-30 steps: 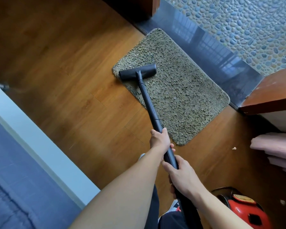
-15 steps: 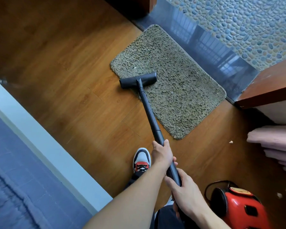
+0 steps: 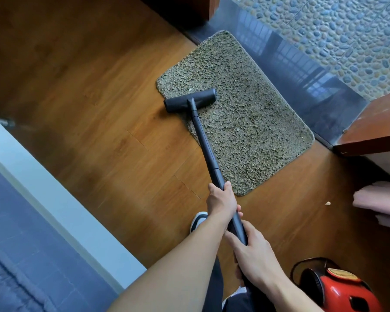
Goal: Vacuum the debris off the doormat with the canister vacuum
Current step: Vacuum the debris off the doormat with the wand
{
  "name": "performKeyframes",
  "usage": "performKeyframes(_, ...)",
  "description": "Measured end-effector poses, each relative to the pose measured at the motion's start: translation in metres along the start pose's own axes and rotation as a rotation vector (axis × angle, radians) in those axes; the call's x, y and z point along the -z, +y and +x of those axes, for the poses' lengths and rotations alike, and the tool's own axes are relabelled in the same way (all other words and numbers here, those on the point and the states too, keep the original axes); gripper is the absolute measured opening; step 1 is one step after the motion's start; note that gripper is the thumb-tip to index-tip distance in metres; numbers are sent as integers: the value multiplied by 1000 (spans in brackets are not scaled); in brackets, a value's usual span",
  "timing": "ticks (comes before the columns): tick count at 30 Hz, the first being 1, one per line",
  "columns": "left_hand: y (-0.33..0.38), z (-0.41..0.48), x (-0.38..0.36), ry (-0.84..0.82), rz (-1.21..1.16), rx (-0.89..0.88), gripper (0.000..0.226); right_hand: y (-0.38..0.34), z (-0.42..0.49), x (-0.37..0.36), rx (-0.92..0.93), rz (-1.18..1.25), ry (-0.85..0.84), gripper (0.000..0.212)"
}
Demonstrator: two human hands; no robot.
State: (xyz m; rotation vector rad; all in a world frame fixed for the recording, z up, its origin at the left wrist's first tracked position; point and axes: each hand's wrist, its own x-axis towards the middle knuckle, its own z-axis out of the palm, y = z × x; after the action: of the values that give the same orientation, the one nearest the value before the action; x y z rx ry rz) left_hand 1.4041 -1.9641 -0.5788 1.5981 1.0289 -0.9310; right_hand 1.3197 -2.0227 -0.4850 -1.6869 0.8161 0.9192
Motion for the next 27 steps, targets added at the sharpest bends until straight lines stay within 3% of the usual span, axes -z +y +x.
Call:
performKeyframes(19, 19, 2, 1, -7, 84, 30, 30, -19, 5, 8, -101, 48, -59, 18)
performKeyframes(27, -20, -19, -15, -26, 89, 81, 25, 24, -15, 13, -120, -1, -66, 19)
